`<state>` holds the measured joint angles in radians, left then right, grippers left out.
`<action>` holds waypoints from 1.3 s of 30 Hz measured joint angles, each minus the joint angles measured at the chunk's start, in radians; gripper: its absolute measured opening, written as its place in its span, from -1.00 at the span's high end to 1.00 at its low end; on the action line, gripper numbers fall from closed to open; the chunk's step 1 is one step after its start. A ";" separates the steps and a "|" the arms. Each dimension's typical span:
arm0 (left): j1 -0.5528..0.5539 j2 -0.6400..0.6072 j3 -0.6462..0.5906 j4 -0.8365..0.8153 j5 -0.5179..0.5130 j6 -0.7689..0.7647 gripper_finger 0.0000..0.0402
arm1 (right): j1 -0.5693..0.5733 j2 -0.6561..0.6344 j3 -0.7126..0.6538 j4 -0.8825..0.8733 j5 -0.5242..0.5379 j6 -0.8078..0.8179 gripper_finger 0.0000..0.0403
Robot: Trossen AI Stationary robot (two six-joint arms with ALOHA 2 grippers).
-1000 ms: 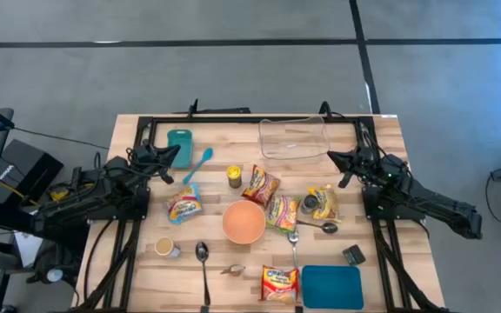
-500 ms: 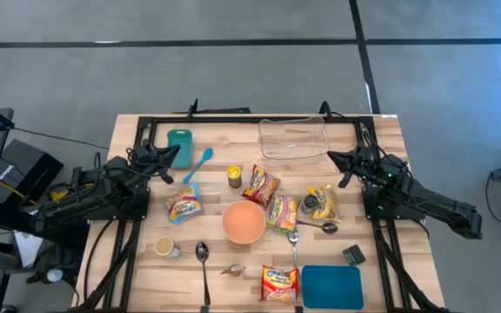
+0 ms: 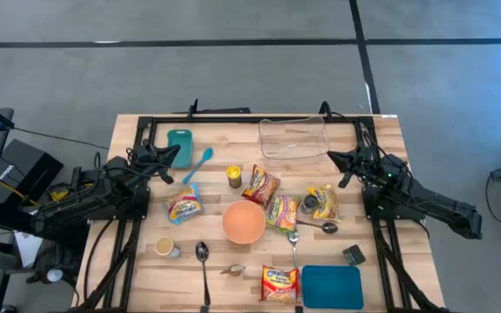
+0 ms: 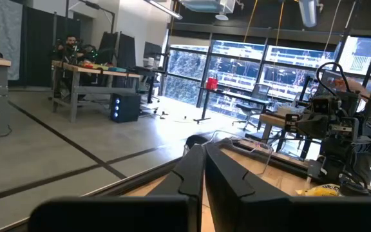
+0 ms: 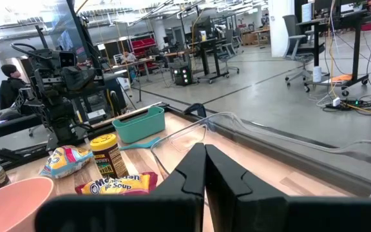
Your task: Pick & Place Food Item
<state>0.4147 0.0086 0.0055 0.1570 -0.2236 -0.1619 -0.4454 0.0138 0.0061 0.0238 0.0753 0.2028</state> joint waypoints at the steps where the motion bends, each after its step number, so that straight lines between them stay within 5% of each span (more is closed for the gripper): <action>1: 0.000 0.000 0.000 0.000 0.000 0.000 0.96 | 0.000 0.000 0.000 0.000 0.000 0.000 0.99; 11: 0.000 0.000 0.000 0.054 0.000 -0.009 0.96 | 0.000 0.000 0.000 0.000 0.000 0.000 0.99; 27: 0.000 0.000 0.000 0.578 0.000 -0.532 0.96 | 0.000 0.000 0.000 0.033 0.000 0.011 0.99; 36: 0.000 0.000 0.000 0.672 0.001 -0.583 0.96 | -0.002 0.000 0.005 0.365 0.005 0.572 0.99; 39: 0.000 0.000 0.000 0.680 0.001 -0.583 0.96 | -0.003 0.000 0.028 0.443 0.035 0.645 0.99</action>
<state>0.4149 0.0086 0.0055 0.8371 -0.2230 -0.7452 -0.4480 0.0134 0.0346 0.4666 0.1098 0.8474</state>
